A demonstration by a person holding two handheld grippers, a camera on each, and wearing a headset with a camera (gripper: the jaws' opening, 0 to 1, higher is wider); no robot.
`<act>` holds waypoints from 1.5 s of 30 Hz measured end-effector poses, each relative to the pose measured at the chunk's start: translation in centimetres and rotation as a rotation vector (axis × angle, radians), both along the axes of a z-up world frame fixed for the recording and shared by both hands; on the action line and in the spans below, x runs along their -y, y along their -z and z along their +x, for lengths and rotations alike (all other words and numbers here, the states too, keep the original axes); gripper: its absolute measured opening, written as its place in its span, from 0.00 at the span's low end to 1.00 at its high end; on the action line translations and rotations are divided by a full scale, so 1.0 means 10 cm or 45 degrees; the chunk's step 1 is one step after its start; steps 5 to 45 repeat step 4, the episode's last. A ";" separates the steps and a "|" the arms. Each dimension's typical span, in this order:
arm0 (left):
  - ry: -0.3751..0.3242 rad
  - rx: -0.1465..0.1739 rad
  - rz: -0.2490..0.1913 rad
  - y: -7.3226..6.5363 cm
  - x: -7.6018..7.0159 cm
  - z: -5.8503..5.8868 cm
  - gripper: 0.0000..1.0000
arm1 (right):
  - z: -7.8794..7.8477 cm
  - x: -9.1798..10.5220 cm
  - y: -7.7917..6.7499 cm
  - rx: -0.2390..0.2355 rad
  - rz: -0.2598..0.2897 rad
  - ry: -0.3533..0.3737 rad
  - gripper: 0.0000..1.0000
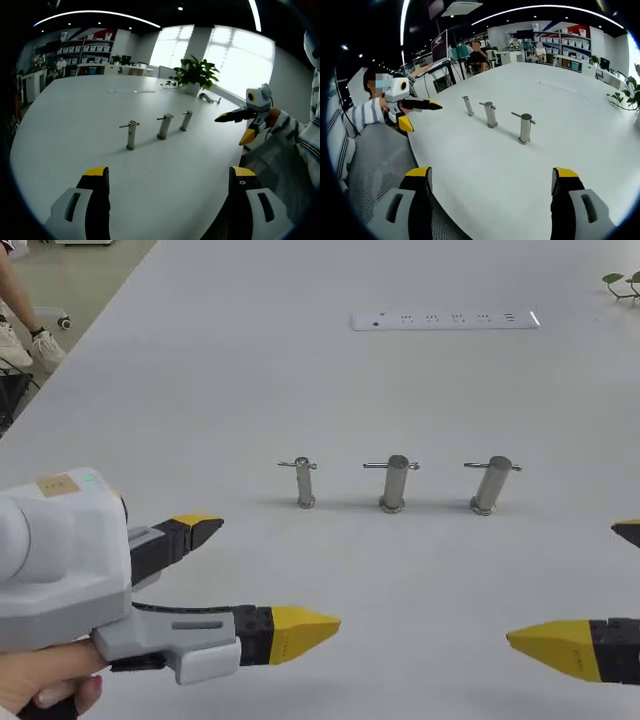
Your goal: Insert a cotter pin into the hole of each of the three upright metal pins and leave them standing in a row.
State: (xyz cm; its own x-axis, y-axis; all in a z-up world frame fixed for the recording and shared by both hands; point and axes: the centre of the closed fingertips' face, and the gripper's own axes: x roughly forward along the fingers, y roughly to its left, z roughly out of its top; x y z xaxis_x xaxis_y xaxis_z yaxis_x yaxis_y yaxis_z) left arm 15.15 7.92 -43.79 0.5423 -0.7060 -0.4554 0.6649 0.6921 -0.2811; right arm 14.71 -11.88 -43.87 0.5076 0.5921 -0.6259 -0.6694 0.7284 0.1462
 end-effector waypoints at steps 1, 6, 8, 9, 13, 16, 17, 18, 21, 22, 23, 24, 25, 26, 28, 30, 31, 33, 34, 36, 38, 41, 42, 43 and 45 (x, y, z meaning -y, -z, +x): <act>-0.002 -0.004 0.005 0.01 0.00 0.00 0.99 | 0.01 -0.01 0.00 -0.005 0.003 0.003 0.98; -0.005 -0.008 0.012 0.01 -0.01 -0.01 0.99 | 0.06 -0.02 -0.02 -0.004 0.003 0.006 0.98; -0.005 -0.008 0.012 0.01 -0.01 -0.01 0.99 | 0.06 -0.02 -0.02 -0.004 0.003 0.006 0.98; -0.005 -0.008 0.012 0.01 -0.01 -0.01 0.99 | 0.06 -0.02 -0.02 -0.004 0.003 0.006 0.98; -0.005 -0.008 0.012 0.01 -0.01 -0.01 0.99 | 0.06 -0.02 -0.02 -0.004 0.003 0.006 0.98; -0.005 -0.008 0.012 0.01 -0.01 -0.01 0.99 | 0.06 -0.02 -0.02 -0.004 0.003 0.006 0.98; -0.005 -0.008 0.012 0.01 -0.01 -0.01 0.99 | 0.06 -0.02 -0.02 -0.004 0.003 0.006 0.98; -0.005 -0.008 0.012 0.01 -0.01 -0.01 0.99 | 0.06 -0.02 -0.02 -0.004 0.003 0.006 0.98; -0.005 -0.008 0.012 0.01 -0.01 -0.01 0.99 | 0.06 -0.02 -0.02 -0.004 0.003 0.006 0.98; -0.005 -0.008 0.012 0.01 -0.01 -0.01 0.99 | 0.06 -0.02 -0.02 -0.004 0.003 0.006 0.98; -0.005 -0.008 0.012 0.01 -0.01 -0.01 0.99 | 0.06 -0.02 -0.02 -0.004 0.003 0.006 0.98; -0.005 -0.008 0.012 0.01 -0.01 -0.01 0.99 | 0.06 -0.02 -0.02 -0.004 0.003 0.006 0.98; -0.005 -0.008 0.012 0.01 -0.01 -0.01 0.99 | 0.06 -0.02 -0.02 -0.004 0.003 0.006 0.98; -0.005 -0.008 0.012 0.01 -0.01 -0.01 0.99 | 0.06 -0.02 -0.02 -0.004 0.003 0.006 0.98; -0.005 -0.008 0.012 0.01 -0.01 -0.01 0.99 | 0.06 -0.02 -0.02 -0.004 0.003 0.006 0.98; -0.005 -0.008 0.012 0.01 -0.01 -0.01 0.99 | 0.06 -0.02 -0.02 -0.004 0.003 0.006 0.98; -0.005 -0.008 0.012 0.01 -0.01 -0.01 0.99 | 0.06 -0.02 -0.02 -0.004 0.003 0.006 0.98; -0.005 -0.008 0.012 0.01 -0.01 -0.01 0.99 | 0.06 -0.02 -0.02 -0.004 0.003 0.006 0.98; -0.005 -0.008 0.012 0.01 -0.01 -0.01 0.99 | 0.06 -0.02 -0.02 -0.004 0.003 0.006 0.98; -0.005 -0.008 0.012 0.01 -0.01 -0.01 0.99 | 0.06 -0.02 -0.02 -0.004 0.003 0.006 0.98; -0.005 -0.008 0.012 0.01 -0.01 -0.01 0.99 | 0.06 -0.02 -0.02 -0.004 0.003 0.006 0.98; -0.005 -0.008 0.012 0.01 -0.01 -0.01 0.99 | 0.06 -0.02 -0.02 -0.004 0.003 0.006 0.98; -0.005 -0.008 0.012 0.01 -0.01 -0.01 0.99 | 0.06 -0.02 -0.02 -0.004 0.003 0.006 0.98; -0.005 -0.008 0.012 0.01 -0.01 -0.01 0.99 | 0.06 -0.02 -0.02 -0.004 0.003 0.006 0.98; -0.005 -0.008 0.012 0.01 -0.01 -0.01 0.99 | 0.06 -0.02 -0.02 -0.004 0.003 0.006 0.98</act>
